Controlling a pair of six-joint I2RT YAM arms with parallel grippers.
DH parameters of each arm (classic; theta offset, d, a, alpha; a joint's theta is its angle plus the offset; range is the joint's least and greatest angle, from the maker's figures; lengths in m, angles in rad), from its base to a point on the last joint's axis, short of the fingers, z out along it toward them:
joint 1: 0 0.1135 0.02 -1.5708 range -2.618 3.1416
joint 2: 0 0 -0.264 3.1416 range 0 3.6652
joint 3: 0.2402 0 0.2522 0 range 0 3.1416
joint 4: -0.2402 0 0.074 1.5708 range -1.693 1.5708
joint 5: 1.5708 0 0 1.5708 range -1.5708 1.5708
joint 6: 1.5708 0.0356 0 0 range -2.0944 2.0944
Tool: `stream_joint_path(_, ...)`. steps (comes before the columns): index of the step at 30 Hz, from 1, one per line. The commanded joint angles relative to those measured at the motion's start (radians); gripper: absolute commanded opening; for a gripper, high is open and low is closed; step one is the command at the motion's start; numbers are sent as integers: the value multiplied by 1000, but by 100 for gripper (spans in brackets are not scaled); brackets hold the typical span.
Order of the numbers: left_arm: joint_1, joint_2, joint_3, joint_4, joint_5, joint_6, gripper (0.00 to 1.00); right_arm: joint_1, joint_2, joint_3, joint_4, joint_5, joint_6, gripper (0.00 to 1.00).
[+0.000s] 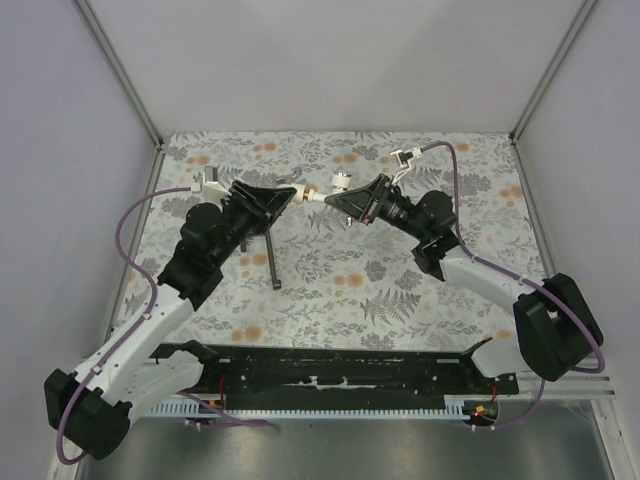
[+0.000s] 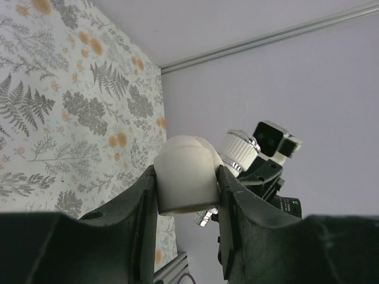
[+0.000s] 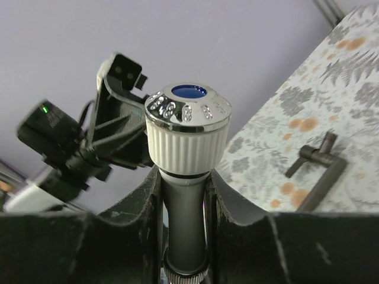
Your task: Install the water faucets
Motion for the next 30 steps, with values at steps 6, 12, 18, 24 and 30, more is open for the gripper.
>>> stream_joint_path(6, -6, -56, -132, 548, 101, 192, 2, 24, 25, 1, 37, 241, 613, 0)
stream_joint_path(12, -5, -64, -222, 811, 167, 345, 2, 57, 92, -8, 99, 256, 843, 8)
stream_joint_path(18, -3, -113, -209, 636, 26, 372, 2, 10, 68, -11, 164, 244, 772, 70)
stream_joint_path(24, -3, -168, -148, 389, -183, 301, 2, -53, 2, -60, 158, 199, 560, 98)
stream_joint_path(30, -3, -128, 35, 14, -253, 227, 2, -93, -136, -47, -3, 154, 128, 98)
